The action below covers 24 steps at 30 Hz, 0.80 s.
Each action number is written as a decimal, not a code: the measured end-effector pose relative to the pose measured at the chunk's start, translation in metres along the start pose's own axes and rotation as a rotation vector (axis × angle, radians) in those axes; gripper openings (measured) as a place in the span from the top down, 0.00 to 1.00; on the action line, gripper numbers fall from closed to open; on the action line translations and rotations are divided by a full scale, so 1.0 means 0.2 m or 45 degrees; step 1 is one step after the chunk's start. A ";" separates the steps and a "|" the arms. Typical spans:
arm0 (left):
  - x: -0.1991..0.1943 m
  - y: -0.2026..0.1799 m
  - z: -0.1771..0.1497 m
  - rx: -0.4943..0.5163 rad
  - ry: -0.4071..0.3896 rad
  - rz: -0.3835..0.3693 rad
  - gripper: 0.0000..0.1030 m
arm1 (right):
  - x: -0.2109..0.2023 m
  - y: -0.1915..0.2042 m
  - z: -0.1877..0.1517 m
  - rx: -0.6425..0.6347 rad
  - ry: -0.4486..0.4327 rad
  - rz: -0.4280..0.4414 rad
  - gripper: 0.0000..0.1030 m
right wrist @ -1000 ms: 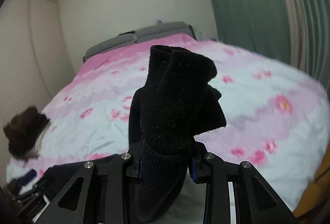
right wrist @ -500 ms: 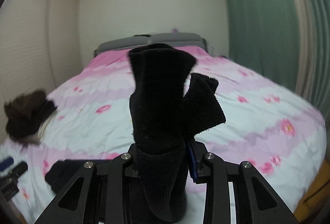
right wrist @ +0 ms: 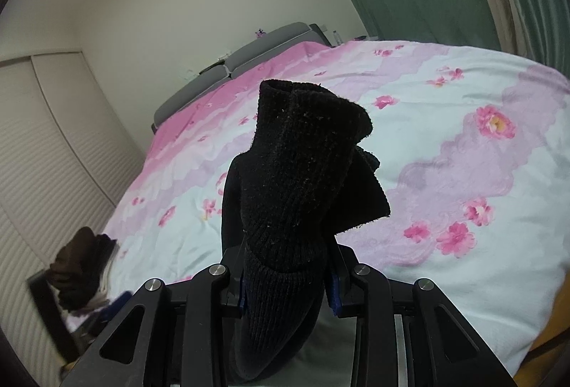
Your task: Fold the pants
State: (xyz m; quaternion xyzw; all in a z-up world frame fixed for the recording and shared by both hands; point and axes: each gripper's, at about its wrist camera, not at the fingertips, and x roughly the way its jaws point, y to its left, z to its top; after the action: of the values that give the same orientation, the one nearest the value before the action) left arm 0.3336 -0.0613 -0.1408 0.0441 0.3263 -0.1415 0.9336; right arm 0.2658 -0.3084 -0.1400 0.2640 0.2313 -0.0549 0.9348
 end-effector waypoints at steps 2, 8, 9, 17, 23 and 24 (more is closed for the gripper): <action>0.09 -0.02 0.01 0.007 0.050 -0.021 0.34 | 0.02 -0.02 0.00 0.012 0.005 0.023 0.68; 0.25 -0.07 -0.01 0.017 0.128 -0.121 0.35 | 0.07 -0.07 0.01 0.052 0.024 0.045 0.68; 0.27 -0.09 -0.01 0.030 0.137 -0.120 0.35 | 0.07 -0.08 0.01 0.059 0.026 0.050 0.68; 0.44 -0.19 -0.02 0.092 0.238 -0.122 0.35 | 0.05 -0.07 0.00 0.065 0.020 0.160 0.68; 0.52 -0.21 -0.03 0.098 0.279 -0.095 0.35 | 0.05 0.02 -0.03 -0.021 0.017 0.191 0.69; 0.50 -0.21 -0.04 0.095 0.274 -0.095 0.35 | 0.05 0.02 -0.03 -0.032 0.015 0.188 0.69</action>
State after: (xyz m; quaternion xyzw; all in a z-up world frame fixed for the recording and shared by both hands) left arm 0.3922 -0.1240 -0.2087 0.0816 0.4205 -0.1825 0.8850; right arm 0.2727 -0.3013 -0.1462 0.2690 0.2172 0.0187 0.9381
